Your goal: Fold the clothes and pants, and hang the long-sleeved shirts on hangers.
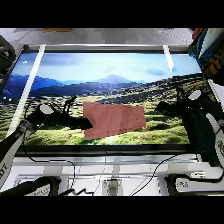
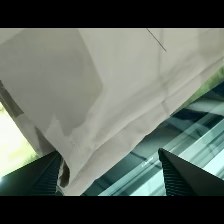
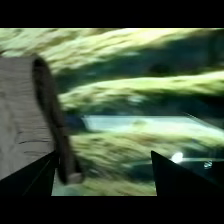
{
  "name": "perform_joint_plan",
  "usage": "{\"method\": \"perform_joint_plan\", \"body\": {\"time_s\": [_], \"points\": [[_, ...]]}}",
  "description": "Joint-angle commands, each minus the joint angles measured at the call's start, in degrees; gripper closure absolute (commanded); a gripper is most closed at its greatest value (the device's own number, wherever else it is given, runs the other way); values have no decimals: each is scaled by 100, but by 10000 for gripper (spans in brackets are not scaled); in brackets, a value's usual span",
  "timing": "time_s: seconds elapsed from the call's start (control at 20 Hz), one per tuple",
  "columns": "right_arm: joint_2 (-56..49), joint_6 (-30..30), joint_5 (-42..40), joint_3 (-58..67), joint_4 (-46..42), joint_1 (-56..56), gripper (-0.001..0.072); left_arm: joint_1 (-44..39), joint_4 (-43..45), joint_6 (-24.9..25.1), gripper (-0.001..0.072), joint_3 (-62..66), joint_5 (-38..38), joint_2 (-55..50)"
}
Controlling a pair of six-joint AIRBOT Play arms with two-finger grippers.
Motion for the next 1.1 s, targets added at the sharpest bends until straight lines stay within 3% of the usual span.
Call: {"method": "perform_joint_plan", "body": {"time_s": [0.0,0.15,0.4,0.45,0.55,0.6,0.8,1.05], "points": [[-769,-804,409,114,1423,-13,83,24,4,2,17,7,42,-2],[-1027,-682,-140,116,1419,466,83,24,4,2,17,4,39,-2],[-1314,-671,-269,116,1412,1300,90,24,4,2,17,4,42,-11],[-1314,-846,-315,153,1419,1469,166,24,7,2,18,4,42,-11],[-1311,-1123,-389,341,1405,1731,489,24,4,4,17,4,46,-11],[-1311,-1117,-385,498,1405,1803,697,24,4,4,18,4,90,-11],[-1062,-957,-42,1366,1104,1661,691,149,48,2,17,254,186,39],[-127,48,212,2310,-343,765,692,413,52,109,17,1165,188,546]]}}
